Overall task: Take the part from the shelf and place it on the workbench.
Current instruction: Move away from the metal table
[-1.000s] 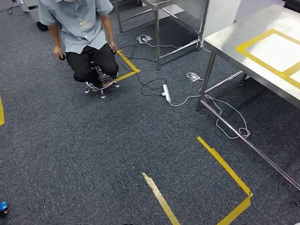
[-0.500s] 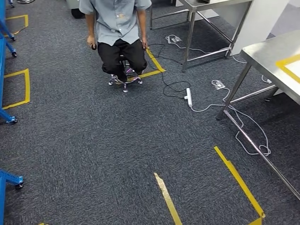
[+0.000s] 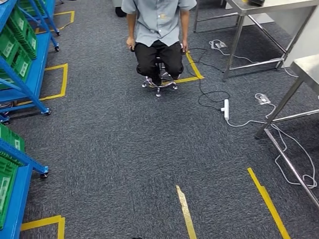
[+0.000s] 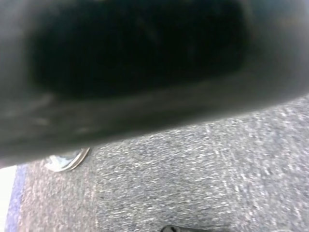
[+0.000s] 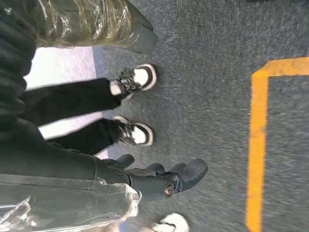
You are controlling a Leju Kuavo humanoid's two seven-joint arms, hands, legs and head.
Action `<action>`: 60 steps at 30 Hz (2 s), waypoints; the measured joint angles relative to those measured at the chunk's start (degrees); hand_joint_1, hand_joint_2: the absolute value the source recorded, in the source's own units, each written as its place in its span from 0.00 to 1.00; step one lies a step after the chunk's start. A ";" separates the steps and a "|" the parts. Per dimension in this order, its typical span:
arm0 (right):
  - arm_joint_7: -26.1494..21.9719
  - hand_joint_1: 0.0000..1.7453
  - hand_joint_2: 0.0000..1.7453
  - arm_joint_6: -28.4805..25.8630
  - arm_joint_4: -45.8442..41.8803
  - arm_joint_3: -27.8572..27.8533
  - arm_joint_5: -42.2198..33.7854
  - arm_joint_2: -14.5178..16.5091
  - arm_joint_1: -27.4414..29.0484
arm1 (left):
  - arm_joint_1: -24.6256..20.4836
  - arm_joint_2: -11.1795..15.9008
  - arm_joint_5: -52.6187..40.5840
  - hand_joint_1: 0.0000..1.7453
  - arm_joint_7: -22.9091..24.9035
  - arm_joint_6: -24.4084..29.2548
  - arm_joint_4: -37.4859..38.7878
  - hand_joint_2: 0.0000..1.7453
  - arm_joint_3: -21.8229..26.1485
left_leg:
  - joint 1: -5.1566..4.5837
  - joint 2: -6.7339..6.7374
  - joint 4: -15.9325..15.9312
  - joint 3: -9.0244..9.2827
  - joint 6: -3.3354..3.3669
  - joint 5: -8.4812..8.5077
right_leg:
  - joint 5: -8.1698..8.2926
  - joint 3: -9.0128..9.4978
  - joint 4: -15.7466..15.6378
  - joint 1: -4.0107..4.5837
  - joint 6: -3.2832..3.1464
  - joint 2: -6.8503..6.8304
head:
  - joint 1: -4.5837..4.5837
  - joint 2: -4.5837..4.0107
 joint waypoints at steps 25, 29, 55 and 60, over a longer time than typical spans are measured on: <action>-2.11 0.00 1.00 0.16 3.22 4.57 -0.01 -0.70 -0.73 | 0.24 0.19 -1.12 0.00 -0.81 -0.32 0.00 0.00 0.17 | -0.46 -4.11 -13.80 6.29 1.01 5.60 | 0.08 -0.16 0.13 -0.08 0.51 4.91 | 0.30 0.00; -2.12 0.00 1.00 0.01 3.34 4.59 0.00 -0.74 -0.54 | 0.09 0.18 -1.13 0.00 -0.80 -0.32 0.00 0.00 0.19 | -0.27 -0.19 -0.42 0.01 0.21 -0.73 | -0.24 0.09 0.00 0.29 -0.26 1.30 | -0.14 0.00; -1.72 0.00 1.00 0.73 4.50 5.63 -0.01 -2.00 -0.92 | 0.44 0.49 -1.30 0.00 -1.58 -1.49 0.00 0.00 0.93 | -0.20 -5.17 -14.76 7.29 0.86 5.79 | 0.13 -1.30 1.13 -0.89 1.48 4.81 | 0.48 0.00; -1.73 0.00 1.00 0.74 4.62 5.63 0.00 -2.14 -0.76 | 0.23 0.55 -1.37 0.00 -1.73 -1.51 0.00 0.00 1.22 | -0.11 -0.39 -0.97 0.76 0.01 -0.96 | -0.11 -1.06 0.92 -0.58 0.47 0.76 | -0.16 0.00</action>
